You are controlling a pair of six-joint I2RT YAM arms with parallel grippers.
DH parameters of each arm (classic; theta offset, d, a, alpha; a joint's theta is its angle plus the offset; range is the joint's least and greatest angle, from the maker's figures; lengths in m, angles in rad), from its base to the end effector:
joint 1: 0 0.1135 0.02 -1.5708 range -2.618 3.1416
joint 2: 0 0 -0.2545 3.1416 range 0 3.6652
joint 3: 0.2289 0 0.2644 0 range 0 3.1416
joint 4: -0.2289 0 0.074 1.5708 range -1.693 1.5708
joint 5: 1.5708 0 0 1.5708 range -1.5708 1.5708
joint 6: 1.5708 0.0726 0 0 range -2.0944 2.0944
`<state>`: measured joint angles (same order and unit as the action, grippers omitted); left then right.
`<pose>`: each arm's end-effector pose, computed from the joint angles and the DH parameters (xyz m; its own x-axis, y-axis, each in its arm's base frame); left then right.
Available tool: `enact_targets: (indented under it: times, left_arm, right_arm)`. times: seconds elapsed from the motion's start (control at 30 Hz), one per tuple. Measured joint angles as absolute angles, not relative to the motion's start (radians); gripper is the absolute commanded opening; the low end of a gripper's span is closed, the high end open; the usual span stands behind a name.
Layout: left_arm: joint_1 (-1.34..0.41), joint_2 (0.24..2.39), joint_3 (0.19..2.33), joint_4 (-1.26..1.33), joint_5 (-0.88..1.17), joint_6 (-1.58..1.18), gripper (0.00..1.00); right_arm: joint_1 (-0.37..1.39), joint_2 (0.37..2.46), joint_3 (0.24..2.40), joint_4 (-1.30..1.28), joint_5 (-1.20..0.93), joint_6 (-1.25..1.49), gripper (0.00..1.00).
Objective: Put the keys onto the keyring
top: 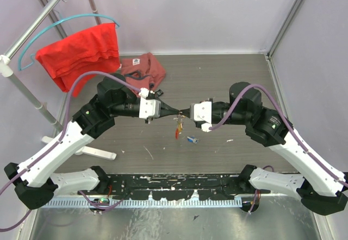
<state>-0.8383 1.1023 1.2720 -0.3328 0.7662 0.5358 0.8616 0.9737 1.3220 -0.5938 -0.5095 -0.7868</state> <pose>0.1454 -0.2369 0.4227 0.4137 0.0901 -0.9059 0.9095 -0.0847 0.4069 0.1240 0.1989 0.4349 0.5755 -0.2786 -0.7689 -0.7974 0.0173 -0.6032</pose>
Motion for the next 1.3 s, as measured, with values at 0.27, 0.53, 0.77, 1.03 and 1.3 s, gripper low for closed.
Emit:
enact_targets:
  times: [0.27, 0.53, 0.77, 1.03, 1.3]
  left_arm:
    - [-0.847, 1.110, 1.293, -0.374, 0.740, 0.568, 0.00]
    - [-0.854, 1.114, 1.322, -0.420, 0.698, 0.603, 0.00]
    - [-0.855, 1.120, 1.336, -0.444, 0.693, 0.612, 0.00]
    - [-0.855, 1.123, 1.349, -0.467, 0.693, 0.626, 0.00]
    - [-0.855, 1.122, 1.351, -0.458, 0.677, 0.608, 0.21]
  right_arm:
    - [0.860, 0.976, 1.322, -0.604, -0.511, -0.784, 0.12]
    - [0.861, 0.976, 1.322, -0.598, -0.511, -0.784, 0.15]
    - [0.861, 0.976, 1.322, -0.594, -0.496, -0.786, 0.11]
    - [0.862, 0.976, 1.322, -0.592, -0.481, -0.786, 0.01]
    - [0.863, 0.979, 1.321, -0.574, -0.467, -0.776, 0.01]
